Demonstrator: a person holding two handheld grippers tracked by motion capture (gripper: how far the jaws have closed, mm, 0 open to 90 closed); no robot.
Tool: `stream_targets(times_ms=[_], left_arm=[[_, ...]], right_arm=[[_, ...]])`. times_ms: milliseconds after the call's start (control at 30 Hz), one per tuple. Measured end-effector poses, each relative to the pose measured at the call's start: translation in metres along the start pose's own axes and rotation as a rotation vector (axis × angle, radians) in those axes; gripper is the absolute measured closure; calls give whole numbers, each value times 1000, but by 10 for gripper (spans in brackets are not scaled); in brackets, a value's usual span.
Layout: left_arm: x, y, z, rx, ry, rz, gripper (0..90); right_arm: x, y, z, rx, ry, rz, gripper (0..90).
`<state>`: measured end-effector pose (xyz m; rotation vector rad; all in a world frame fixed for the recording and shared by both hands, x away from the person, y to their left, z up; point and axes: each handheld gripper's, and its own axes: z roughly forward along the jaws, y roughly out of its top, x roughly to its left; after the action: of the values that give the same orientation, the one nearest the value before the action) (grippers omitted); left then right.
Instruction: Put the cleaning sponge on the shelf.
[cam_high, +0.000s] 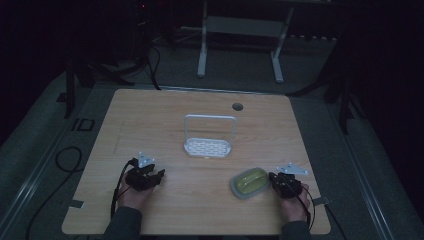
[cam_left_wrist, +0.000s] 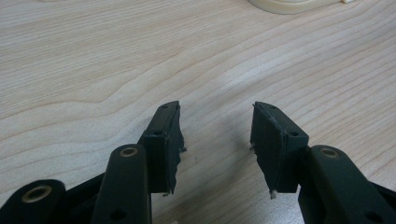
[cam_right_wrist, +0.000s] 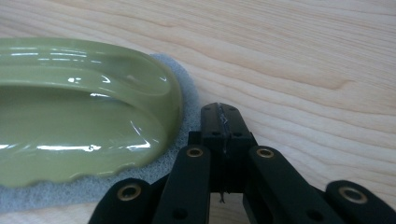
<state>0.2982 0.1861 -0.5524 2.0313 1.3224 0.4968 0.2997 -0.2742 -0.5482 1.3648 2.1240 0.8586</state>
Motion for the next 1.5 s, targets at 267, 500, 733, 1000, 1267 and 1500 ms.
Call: stream_targets(times_ms=[267,500,733,1000,1267,1500], left_arm=[[2,0,0,1,-5,-15,528],[3,0,-1,-9,-17,-27,530],[3,0,-2,-13,-28,-27,531],[2,0,-2,-11,-38,-24,528],[0,1,-2,-15,-42,-13,526],[-1,1,-2,-18,-53,-4,525]], right_arm=[[13,-1,-2,-1,38,-25,897],[27,-1,-4,2,73,-52,895],[42,0,-5,7,127,-84,891],[58,4,0,5,170,-115,892],[77,10,6,0,194,-152,891],[97,19,15,-8,227,-176,892]])
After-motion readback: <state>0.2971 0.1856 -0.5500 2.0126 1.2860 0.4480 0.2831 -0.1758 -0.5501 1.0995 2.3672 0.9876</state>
